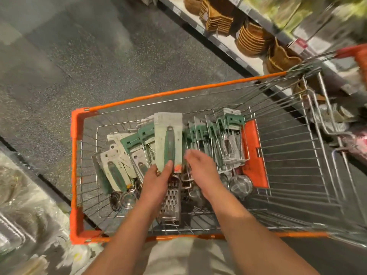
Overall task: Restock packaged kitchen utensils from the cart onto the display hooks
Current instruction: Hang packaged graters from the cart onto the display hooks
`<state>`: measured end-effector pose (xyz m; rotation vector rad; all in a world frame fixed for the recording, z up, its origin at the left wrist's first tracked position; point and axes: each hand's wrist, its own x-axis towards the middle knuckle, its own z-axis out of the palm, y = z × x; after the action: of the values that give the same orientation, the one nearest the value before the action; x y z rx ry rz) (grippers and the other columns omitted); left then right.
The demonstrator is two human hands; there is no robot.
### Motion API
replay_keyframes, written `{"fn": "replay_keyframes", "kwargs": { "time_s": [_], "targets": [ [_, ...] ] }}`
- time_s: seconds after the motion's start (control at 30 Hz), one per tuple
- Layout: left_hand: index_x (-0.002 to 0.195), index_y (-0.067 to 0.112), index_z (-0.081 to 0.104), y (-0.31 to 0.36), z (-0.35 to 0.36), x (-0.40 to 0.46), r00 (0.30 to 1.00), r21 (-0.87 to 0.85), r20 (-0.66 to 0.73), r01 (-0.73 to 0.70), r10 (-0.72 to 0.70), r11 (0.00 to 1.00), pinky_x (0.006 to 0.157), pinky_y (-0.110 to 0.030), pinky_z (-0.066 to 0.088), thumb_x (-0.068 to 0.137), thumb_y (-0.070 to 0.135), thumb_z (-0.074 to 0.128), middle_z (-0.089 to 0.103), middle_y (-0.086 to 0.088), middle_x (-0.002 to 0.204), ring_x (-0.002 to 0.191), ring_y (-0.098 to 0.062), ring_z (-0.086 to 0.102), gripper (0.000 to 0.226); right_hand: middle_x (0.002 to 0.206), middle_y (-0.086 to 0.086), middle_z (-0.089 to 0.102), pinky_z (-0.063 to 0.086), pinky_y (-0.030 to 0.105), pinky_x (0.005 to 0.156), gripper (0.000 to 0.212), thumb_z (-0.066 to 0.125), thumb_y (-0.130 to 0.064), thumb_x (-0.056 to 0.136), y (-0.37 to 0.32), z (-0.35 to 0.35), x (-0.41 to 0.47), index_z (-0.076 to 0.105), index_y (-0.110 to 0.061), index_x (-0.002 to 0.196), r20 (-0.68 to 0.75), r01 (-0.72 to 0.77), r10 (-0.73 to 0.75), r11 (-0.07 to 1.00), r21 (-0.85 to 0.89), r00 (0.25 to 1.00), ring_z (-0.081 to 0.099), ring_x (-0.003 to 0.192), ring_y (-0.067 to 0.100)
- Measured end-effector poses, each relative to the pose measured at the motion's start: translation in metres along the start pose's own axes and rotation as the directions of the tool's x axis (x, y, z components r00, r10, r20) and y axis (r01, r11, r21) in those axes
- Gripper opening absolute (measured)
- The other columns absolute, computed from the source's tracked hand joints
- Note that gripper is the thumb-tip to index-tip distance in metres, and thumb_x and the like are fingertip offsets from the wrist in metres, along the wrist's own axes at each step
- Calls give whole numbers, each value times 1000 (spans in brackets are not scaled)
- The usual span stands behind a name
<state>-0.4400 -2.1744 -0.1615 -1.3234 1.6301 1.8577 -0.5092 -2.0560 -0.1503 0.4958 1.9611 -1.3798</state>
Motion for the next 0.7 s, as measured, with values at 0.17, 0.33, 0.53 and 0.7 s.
{"fn": "replay_keyframes", "kwargs": {
  "time_s": [0.17,0.33,0.53,0.7],
  "targets": [
    [150,33,41,-57,5,44,992,-125,-71,98,-107,987,103,-64,49,49,97,69,56,-13,149,131,-40,58,123,116,-16,59,41,28,96,20,56,-26,105,6,-47,24,62,-23,124,-92,-6,6,1000,-6,996,56,114,10],
    [145,31,45,-74,8,55,982,-136,-118,129,-146,982,101,-68,48,53,95,71,50,-18,153,134,-48,54,115,145,-2,52,43,47,113,43,63,-32,101,17,-59,47,53,-19,141,-223,-43,5,985,-166,975,51,133,24],
    [160,17,26,-16,30,10,988,-46,-148,34,-41,998,117,-62,37,85,77,61,41,-16,160,143,-37,45,101,153,-1,48,44,41,105,58,65,-38,98,28,-73,64,44,-20,149,-369,-76,-92,906,-416,925,56,115,21],
    [163,10,18,-15,36,11,985,-39,-168,19,-25,999,122,-56,29,99,60,55,30,-15,166,150,-36,34,89,148,5,53,49,33,84,55,64,-31,101,36,-85,72,42,-16,148,-233,-56,-11,958,-281,972,55,84,9]
  ]
}}
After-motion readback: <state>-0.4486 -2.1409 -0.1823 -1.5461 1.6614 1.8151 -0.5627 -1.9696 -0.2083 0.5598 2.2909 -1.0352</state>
